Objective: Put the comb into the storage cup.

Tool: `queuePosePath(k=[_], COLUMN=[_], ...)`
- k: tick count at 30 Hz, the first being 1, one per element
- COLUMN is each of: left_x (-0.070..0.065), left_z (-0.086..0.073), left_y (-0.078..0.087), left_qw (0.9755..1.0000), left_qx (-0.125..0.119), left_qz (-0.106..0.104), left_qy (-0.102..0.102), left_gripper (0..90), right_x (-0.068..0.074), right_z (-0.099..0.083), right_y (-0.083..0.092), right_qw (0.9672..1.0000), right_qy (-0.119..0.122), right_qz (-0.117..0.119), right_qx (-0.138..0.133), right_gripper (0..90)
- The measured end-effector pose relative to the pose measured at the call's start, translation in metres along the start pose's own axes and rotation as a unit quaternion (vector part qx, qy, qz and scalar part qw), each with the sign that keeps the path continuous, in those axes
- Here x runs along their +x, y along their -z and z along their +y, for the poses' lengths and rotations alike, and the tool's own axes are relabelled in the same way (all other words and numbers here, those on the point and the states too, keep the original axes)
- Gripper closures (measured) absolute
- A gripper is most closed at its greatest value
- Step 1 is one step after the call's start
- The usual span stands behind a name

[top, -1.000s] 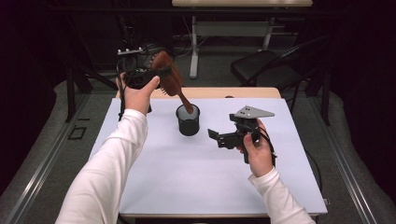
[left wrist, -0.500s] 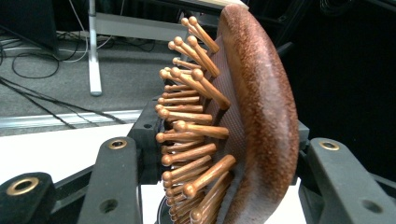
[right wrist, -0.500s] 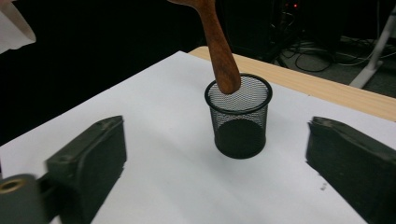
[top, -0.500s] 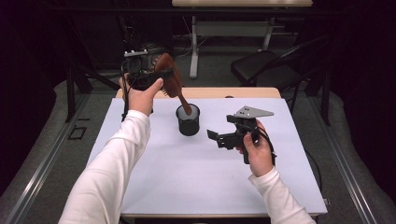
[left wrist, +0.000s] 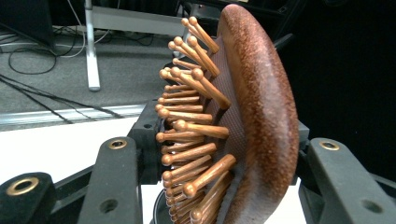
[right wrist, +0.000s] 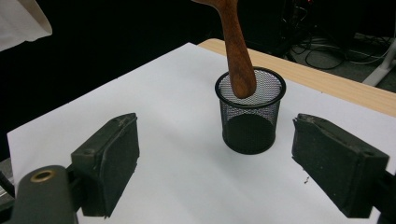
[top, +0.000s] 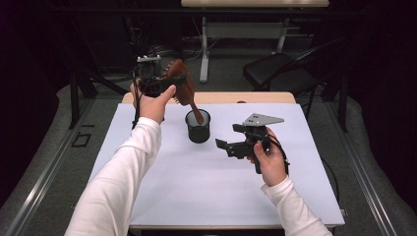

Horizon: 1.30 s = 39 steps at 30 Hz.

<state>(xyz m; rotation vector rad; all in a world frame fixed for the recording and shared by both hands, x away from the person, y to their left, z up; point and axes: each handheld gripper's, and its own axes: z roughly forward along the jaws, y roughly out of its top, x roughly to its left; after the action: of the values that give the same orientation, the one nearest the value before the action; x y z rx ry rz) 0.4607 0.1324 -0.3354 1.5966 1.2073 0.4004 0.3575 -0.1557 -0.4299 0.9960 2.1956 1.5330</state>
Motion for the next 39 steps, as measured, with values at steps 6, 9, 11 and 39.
queuePosePath(k=[6, 9, 11, 39], left_x=[0.001, 0.001, 0.0, -0.008], left_z=[-0.005, -0.007, -0.008, -0.022], left_y=[-0.004, -0.007, -0.009, -0.037], left_qw=[1.0, 0.9999, 0.9998, 0.998], left_qx=[0.005, 0.012, 0.013, 0.045], left_qz=[0.003, 0.007, 0.01, 0.012], left_qy=[-0.001, -0.004, -0.007, -0.042], left_gripper=[49.4, 49.4, 49.4, 49.4], right_x=[-0.002, -0.002, -0.002, -0.007], right_z=[0.0, 0.0, 0.0, 0.0], right_y=[0.002, 0.002, 0.002, 0.007], right_qw=[1.0, 0.9999, 0.9999, 0.9997], right_qy=[-0.003, -0.003, -0.003, -0.01], right_qz=[-0.007, -0.008, -0.008, -0.017], right_qx=[-0.005, -0.006, -0.006, -0.014], right_gripper=[14.5, 14.5, 14.4, 14.4])
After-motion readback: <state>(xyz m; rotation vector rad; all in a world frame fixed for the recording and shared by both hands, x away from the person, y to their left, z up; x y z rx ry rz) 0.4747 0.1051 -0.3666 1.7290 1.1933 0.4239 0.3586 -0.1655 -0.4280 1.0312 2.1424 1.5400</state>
